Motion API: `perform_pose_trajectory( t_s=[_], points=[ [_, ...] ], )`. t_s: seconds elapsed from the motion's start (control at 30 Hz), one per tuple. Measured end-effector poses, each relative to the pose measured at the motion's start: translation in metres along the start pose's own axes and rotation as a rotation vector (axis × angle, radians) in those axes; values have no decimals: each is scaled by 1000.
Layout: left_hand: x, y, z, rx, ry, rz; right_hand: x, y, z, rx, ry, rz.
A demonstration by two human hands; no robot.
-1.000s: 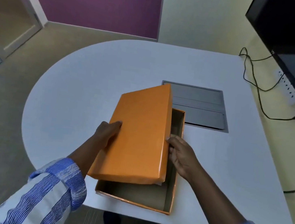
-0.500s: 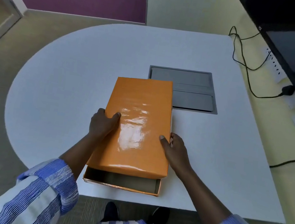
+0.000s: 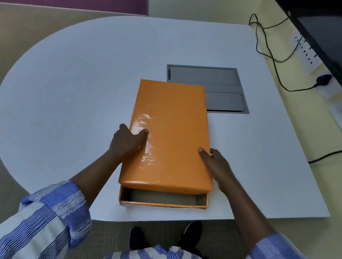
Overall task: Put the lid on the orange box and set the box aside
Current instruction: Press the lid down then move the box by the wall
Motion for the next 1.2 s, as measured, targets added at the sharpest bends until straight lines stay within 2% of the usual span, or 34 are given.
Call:
perform_pose_trajectory(
  t_s=[0.17, 0.3, 0.6, 0.8, 0.9, 1.07, 1.2],
  points=[
    [14, -16, 36, 7, 117, 240, 36, -2, -17, 27, -207, 175],
    [28, -19, 55, -46, 131, 274, 57, -11, -23, -26, -271, 237],
    [51, -10, 69, 52, -21, 225, 58, -11, -24, -67, -214, 309],
    [51, -3, 72, 149, -45, 201, 49, -18, -13, -115, -138, 265],
    [50, -2, 73, 108, -44, 238, 50, -19, -15, -127, -127, 270],
    [52, -13, 84, -95, 45, 478, 62, -27, -21, -38, -148, 417],
    [52, -16, 87, -222, 39, 438, 62, -35, -22, 8, -143, 421]
  ],
)
Point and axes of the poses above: each hand's wrist, its own x-axis away from the middle knuckle, its own y-axis out of the back of the hand, z = x × y, the point moved 8 cm from there along -x, towards the middle knuckle, and after that the axes turned 12 degrees about y, right-handed, at the moved point
